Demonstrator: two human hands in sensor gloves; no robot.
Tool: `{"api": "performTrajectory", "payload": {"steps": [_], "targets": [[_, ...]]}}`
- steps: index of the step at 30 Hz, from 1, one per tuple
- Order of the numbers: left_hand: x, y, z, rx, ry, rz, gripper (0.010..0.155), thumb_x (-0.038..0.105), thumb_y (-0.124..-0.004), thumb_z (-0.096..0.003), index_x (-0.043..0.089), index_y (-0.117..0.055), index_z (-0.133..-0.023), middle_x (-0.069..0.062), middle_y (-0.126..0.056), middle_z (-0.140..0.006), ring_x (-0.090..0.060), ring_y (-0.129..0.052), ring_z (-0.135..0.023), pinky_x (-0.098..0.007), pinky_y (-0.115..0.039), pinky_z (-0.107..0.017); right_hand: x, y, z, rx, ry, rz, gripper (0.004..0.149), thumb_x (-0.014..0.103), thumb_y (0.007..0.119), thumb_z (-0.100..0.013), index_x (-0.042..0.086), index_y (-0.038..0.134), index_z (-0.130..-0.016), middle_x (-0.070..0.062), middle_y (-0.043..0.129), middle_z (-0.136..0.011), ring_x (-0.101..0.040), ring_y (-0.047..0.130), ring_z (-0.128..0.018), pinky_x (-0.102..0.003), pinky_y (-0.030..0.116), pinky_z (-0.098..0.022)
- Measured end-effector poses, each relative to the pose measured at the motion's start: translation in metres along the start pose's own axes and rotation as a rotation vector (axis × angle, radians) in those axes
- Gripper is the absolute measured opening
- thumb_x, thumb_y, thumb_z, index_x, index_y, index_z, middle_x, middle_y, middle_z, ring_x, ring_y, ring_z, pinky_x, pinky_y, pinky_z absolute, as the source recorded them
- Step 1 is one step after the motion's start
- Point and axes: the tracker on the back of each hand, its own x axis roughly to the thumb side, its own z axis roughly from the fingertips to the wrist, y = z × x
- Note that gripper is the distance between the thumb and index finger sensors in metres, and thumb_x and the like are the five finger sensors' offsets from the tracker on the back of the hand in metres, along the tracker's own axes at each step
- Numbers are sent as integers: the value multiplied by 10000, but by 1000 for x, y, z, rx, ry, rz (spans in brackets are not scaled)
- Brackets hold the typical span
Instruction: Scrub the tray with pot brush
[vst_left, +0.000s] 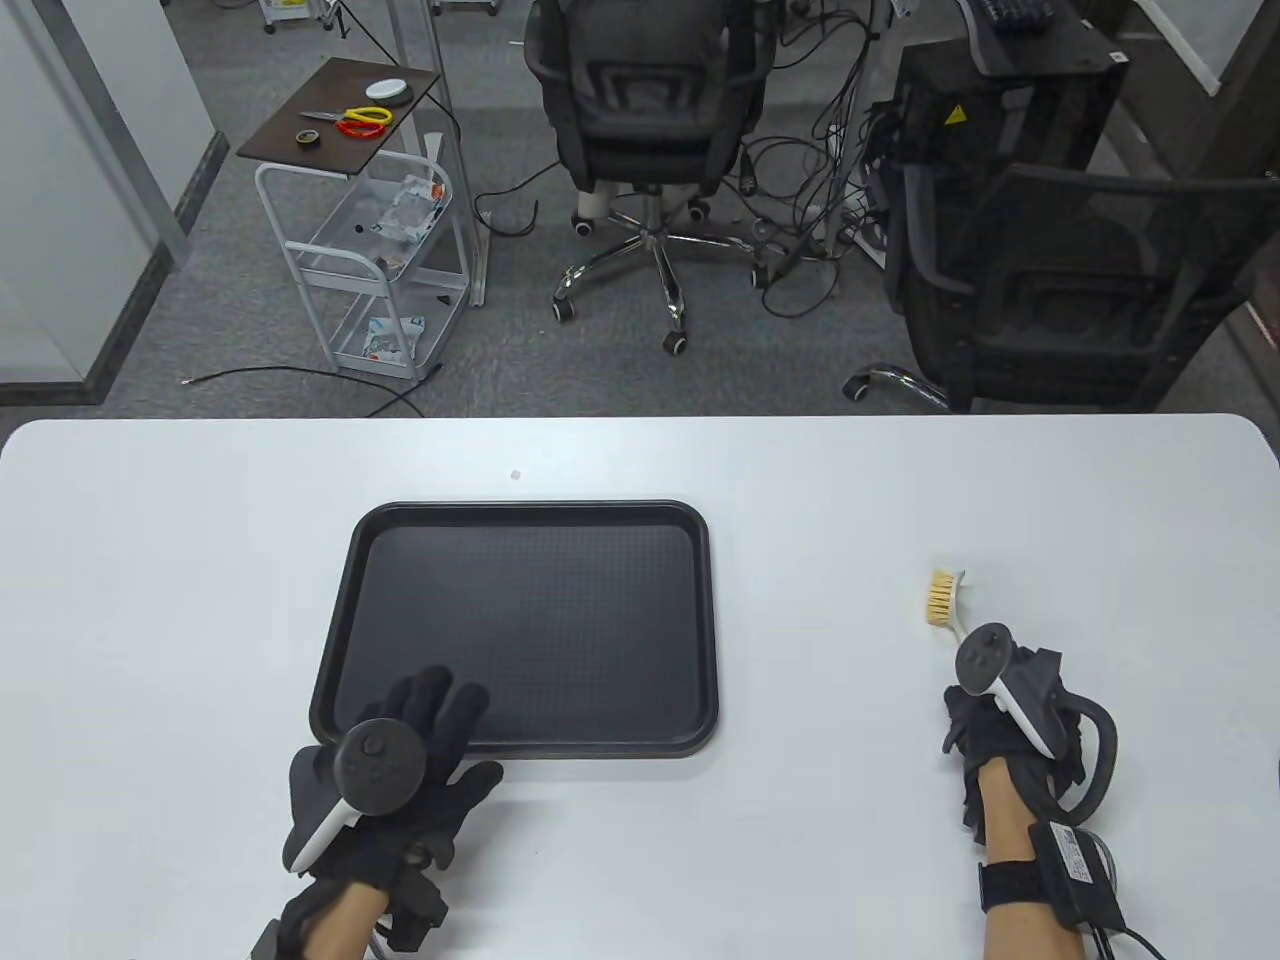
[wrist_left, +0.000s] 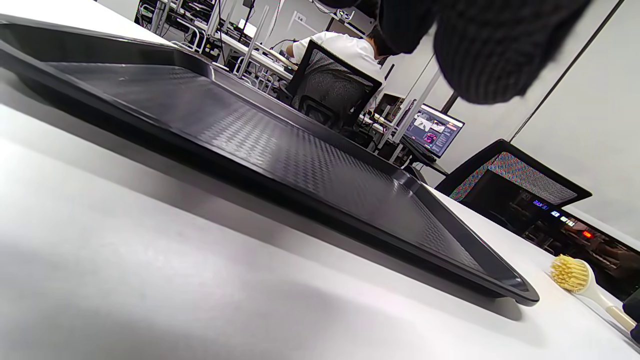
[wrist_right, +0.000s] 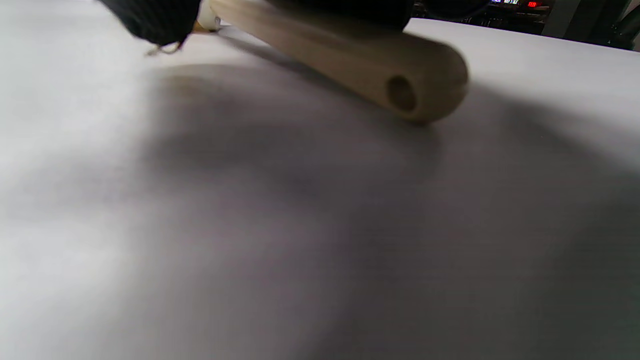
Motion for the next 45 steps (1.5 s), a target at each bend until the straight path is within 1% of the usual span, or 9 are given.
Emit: {"api": "performTrajectory", "payload": {"steps": [7, 12, 18, 23, 25, 28, 35, 39, 45], "targets": [[0, -1, 0, -6, 3, -6, 772, 592, -765, -395, 448, -431, -1075, 70, -203, -1176, -243, -153, -1133, -504, -91, -807, 0, 3, -3, -7, 32, 8, 702, 472, 775, -468, 206, 517, -1065, -104, 603, -1065, -331, 712, -905, -548, 606, -693], [-1, 1, 0, -4, 4, -1, 770, 588, -768, -395, 451, -432, -1074, 69, -204, -1175, -244, -153, -1132, -504, -90, -807, -4, 1, -4, -57, 78, -18, 542, 431, 785, -472, 230, 686, -966, -79, 727, -975, -283, 805, -799, -508, 687, -639], [-2, 1, 0, -8, 4, 4, 775, 592, -767, -395, 449, -425, -1075, 70, -175, -1179, -244, -150, -1132, -503, -88, -807, -5, 2, -3, -77, 80, -8, 507, 421, 758, -477, 222, 674, -936, -99, 757, -922, -253, 855, -717, -480, 749, -578], [-2, 1, 0, -9, 3, 9, 775, 591, -766, -396, 448, -423, -1076, 69, -176, -1179, -245, -150, -1131, -503, -89, -807, -8, -9, 6, -121, 62, -118, 507, 385, 723, -481, 196, 612, -938, -146, 760, -926, -253, 972, -646, -450, 856, -477], [-2, 1, 0, -8, 2, 9, 776, 591, -767, -396, 447, -423, -1077, 68, -176, -1179, -246, -149, -1131, -504, -89, -806, -8, -15, 14, -139, 30, -199, 512, 379, 714, -483, 185, 594, -942, -151, 765, -911, -201, 978, -553, -426, 863, -435], [-2, 1, -1, -8, -2, 8, 775, 592, -766, -396, 445, -426, -1076, 68, -203, -1174, -245, -152, -1131, -503, -90, -807, 1, -30, 32, -178, -39, -279, 522, 383, 713, -486, 186, 585, -952, -124, 786, -886, -172, 969, -503, -406, 859, -401], [-1, -1, -1, -13, -7, -3, 774, 593, -765, -396, 446, -425, -1077, 66, -203, -1175, -246, -154, -1131, -504, -92, -806, 43, -57, 86, -251, -238, -377, 537, 382, 711, -505, 215, 576, -997, -53, 827, -824, -167, 951, -504, -405, 838, -409], [-1, -3, -1, -23, -4, -10, 774, 593, -764, -397, 446, -425, -1077, 71, -204, -1174, -247, -155, -1131, -504, -91, -806, 70, -60, 118, -252, -354, -398, 552, 380, 699, -514, 229, 548, -1024, -42, 804, -844, -171, 931, -535, -413, 821, -439], [-1, -4, -2, -29, -1, -15, 772, 593, -763, -398, 445, -425, -1076, 69, -207, -1174, -248, -158, -1131, -504, -93, -806, 84, -49, 139, -299, -451, -379, 556, 376, 704, -510, 231, 560, -1027, -42, 805, -847, -180, 930, -544, -425, 818, -450]]}}
